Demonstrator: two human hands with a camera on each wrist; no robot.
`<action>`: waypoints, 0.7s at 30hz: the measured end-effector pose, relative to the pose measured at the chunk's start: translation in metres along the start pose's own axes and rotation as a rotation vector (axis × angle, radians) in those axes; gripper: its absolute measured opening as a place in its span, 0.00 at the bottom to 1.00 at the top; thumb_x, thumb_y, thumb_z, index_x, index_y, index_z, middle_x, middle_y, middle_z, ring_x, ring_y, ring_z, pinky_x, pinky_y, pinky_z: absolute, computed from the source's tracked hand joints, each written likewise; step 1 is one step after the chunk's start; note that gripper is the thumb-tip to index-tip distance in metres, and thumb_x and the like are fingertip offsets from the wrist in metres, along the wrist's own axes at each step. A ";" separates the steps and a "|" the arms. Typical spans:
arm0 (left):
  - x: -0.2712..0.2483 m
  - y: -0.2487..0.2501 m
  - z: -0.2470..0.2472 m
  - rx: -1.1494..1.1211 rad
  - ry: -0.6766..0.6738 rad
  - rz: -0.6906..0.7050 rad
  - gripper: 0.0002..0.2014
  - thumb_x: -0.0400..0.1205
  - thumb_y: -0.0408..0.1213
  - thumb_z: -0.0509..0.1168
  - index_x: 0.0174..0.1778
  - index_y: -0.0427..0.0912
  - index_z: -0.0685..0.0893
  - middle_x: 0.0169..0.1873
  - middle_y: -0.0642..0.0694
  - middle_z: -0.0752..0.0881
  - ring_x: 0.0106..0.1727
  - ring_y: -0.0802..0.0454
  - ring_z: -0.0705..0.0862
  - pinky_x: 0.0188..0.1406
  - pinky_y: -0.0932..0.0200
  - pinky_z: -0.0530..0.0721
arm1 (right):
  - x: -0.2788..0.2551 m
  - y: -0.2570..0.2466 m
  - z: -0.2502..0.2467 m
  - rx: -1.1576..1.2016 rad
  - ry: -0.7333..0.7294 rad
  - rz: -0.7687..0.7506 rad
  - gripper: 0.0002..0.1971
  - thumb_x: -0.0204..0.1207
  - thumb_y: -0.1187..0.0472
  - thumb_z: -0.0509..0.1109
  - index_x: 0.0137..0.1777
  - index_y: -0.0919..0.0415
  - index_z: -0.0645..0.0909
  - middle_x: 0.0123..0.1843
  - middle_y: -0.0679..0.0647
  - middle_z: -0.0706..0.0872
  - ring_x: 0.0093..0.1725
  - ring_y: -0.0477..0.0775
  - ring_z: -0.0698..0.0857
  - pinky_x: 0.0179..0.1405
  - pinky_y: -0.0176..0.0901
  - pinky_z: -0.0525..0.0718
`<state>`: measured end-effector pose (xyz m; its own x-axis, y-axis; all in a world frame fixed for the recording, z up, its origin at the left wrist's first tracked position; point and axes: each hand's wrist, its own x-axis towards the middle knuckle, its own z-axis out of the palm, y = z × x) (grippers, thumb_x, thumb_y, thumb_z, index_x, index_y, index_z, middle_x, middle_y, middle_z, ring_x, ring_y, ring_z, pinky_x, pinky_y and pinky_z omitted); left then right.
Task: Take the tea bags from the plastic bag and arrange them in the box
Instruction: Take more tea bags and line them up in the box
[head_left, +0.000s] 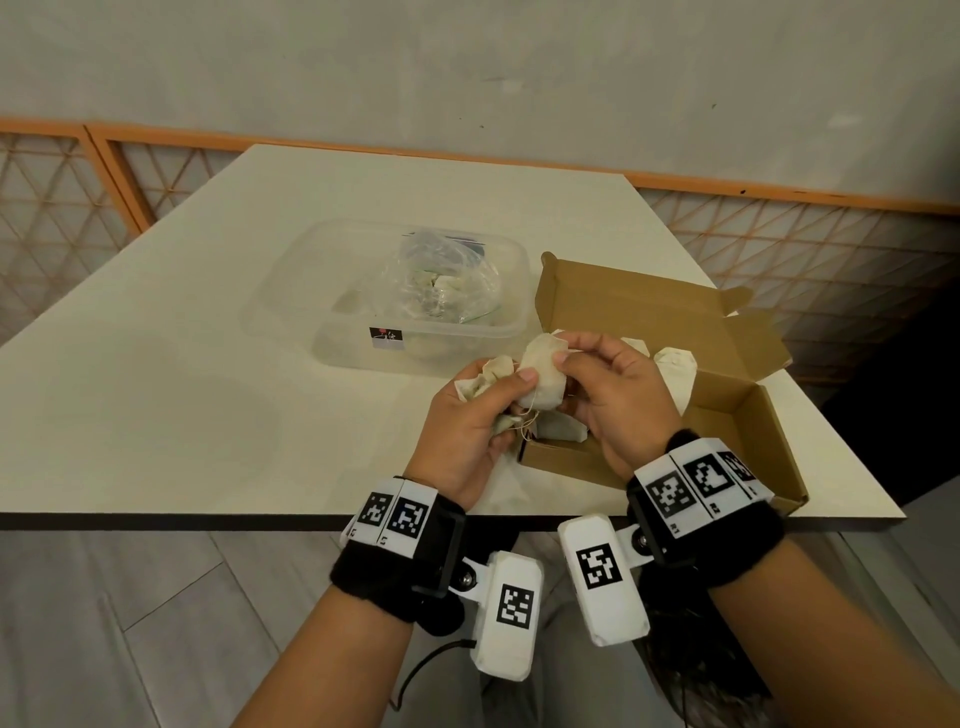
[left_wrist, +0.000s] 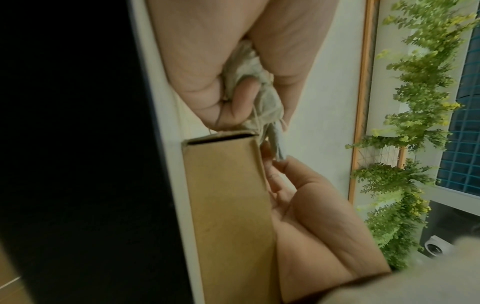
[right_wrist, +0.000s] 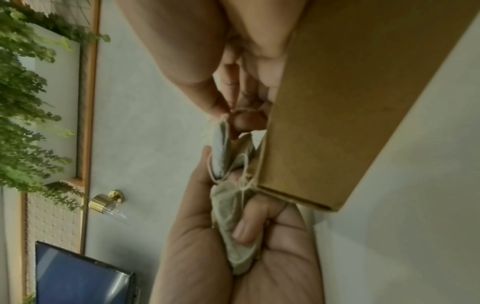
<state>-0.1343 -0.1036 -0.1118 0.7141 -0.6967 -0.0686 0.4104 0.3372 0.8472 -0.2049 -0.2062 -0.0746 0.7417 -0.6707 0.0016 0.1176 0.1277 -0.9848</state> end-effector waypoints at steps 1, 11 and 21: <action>0.001 0.000 -0.001 -0.006 0.006 -0.004 0.08 0.75 0.33 0.72 0.47 0.41 0.81 0.32 0.45 0.80 0.34 0.51 0.74 0.26 0.62 0.69 | 0.000 -0.001 0.000 -0.008 0.027 -0.004 0.08 0.78 0.72 0.62 0.48 0.60 0.81 0.42 0.56 0.87 0.41 0.54 0.86 0.41 0.48 0.86; -0.002 0.003 -0.001 -0.076 -0.043 0.035 0.09 0.74 0.38 0.73 0.46 0.41 0.82 0.34 0.45 0.82 0.32 0.58 0.80 0.25 0.68 0.75 | -0.001 -0.013 0.000 -0.161 -0.093 -0.004 0.04 0.73 0.66 0.71 0.47 0.61 0.84 0.36 0.47 0.88 0.32 0.37 0.85 0.26 0.25 0.76; -0.001 0.013 -0.007 -0.377 0.193 0.105 0.11 0.75 0.48 0.68 0.30 0.47 0.78 0.29 0.54 0.78 0.25 0.62 0.73 0.15 0.70 0.64 | 0.005 -0.023 -0.029 -0.248 0.011 -0.019 0.05 0.74 0.67 0.71 0.41 0.56 0.85 0.35 0.47 0.87 0.31 0.40 0.82 0.31 0.32 0.78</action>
<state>-0.1260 -0.0943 -0.1047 0.8412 -0.5272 -0.1202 0.4829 0.6325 0.6056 -0.2226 -0.2337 -0.0573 0.7334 -0.6795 0.0195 -0.0354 -0.0668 -0.9971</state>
